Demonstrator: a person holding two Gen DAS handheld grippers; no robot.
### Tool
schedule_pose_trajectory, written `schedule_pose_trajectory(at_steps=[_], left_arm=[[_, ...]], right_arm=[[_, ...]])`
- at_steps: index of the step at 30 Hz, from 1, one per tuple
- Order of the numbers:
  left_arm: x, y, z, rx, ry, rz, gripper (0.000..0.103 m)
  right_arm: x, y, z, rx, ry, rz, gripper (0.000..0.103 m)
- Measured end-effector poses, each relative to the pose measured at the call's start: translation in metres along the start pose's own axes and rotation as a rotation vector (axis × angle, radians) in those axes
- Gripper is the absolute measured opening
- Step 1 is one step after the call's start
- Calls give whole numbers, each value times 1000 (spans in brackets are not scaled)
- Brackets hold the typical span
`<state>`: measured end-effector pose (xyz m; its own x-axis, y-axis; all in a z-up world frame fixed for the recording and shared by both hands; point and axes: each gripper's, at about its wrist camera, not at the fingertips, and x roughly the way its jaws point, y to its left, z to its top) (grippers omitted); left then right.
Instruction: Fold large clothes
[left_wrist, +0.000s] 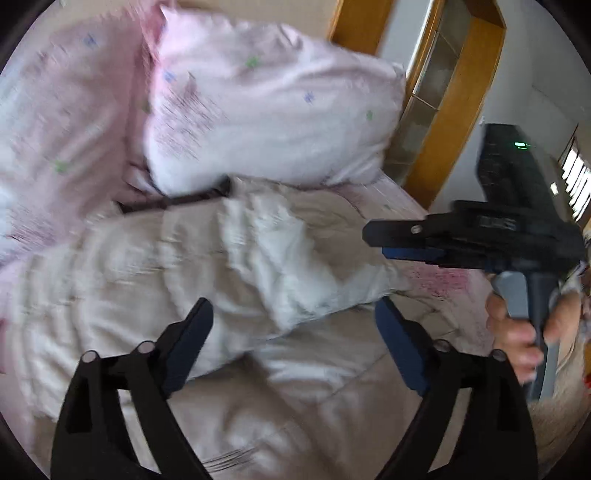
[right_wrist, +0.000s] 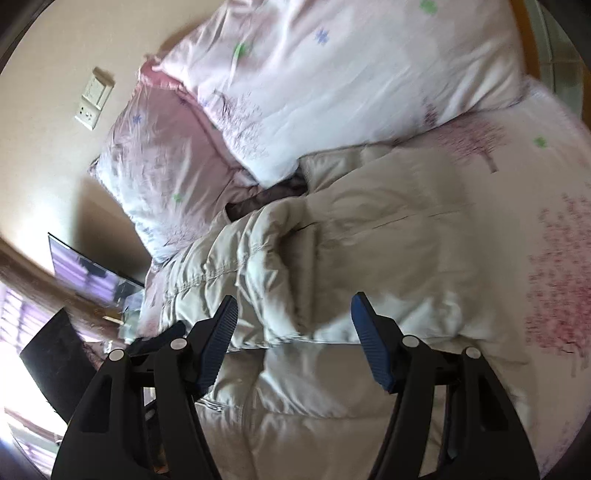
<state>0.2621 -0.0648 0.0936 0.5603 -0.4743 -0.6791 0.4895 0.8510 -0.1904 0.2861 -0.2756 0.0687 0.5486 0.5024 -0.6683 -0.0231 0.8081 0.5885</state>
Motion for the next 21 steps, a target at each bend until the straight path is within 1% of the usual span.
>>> schedule_pose_trajectory(at_steps=[2,4,5,8,11,13,15,16,17,18,19,20,21], left_arm=[[-14,15,-5,6,-13,95,91],[-19,33,-7,-12,-7,158,91],[-21,46,-8,-38,-1,191,91],[-19,76,-13,-108,30,248,91],[-15,93,-19,-135,49,309,91],[-13,99,-22,-154,63,320,91],[-9,104,-25,-163,72,327,91],[-7,105,-25,-162,74,332,91],[-7,105,-25,-159,74,340,91],[-7,105,-26,-157,74,350,91],[-7,104,-26,-157,74,356,92],[-6,105,-26,-155,75,372,95],[-6,104,-27,-154,76,394,100]], right_arm=[[14,4,1,0,32,19,65],[29,6,3,13,59,42,65],[35,6,5,19,70,47,65],[55,5,7,30,98,38,65],[67,1,5,45,118,32,65],[72,-1,3,50,128,27,62],[75,-2,0,60,140,32,46],[76,-3,-2,68,149,49,41],[77,-3,-2,72,151,55,30],[76,-3,-2,74,141,56,22],[74,-3,-3,70,127,61,19],[72,-2,-2,68,112,65,15],[68,-2,-2,65,92,67,14]])
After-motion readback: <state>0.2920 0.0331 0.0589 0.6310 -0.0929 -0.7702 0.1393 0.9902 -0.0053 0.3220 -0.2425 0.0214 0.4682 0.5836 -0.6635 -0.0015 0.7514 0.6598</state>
